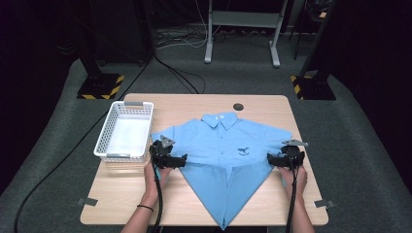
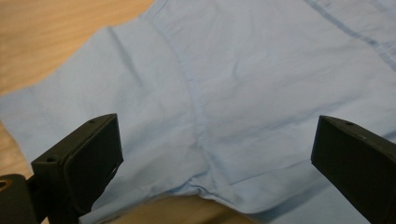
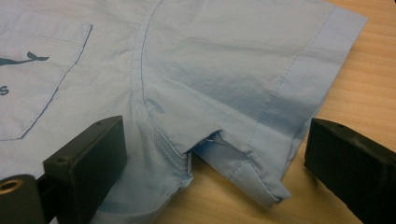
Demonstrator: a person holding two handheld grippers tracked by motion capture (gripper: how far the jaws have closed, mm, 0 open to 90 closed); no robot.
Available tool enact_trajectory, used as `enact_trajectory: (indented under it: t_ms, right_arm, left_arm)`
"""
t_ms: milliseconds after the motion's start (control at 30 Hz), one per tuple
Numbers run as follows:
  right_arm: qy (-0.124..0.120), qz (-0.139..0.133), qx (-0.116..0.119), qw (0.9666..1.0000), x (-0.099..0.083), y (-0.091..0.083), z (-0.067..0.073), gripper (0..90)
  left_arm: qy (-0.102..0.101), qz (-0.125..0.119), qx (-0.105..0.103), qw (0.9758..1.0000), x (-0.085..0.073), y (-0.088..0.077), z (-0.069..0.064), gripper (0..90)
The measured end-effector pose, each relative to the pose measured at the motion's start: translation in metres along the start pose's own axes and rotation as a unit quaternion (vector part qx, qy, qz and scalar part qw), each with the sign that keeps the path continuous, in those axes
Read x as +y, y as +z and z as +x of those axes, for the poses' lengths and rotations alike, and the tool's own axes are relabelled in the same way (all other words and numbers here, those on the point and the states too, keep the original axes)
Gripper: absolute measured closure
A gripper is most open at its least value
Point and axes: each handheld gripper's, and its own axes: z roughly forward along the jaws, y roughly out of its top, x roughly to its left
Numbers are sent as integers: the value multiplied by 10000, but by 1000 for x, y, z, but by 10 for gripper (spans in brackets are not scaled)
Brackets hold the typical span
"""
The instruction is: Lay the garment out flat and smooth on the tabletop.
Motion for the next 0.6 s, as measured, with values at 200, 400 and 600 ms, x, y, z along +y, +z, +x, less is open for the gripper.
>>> enact_trajectory:
  t_ms: [200,400,600]
  right_arm:
    - [2,1,1,10000,0,0,0,47]
    - [3,1,3,10000,0,0,0,47]
    - [9,2,-6,10000,0,0,0,47]
  left_arm:
    - [62,-9,-324,9995,2,-5,-14,12]
    - [139,289,-544,9980,-11,6,-25,6]
    - [64,442,-506,9977,-17,14,-21,3]
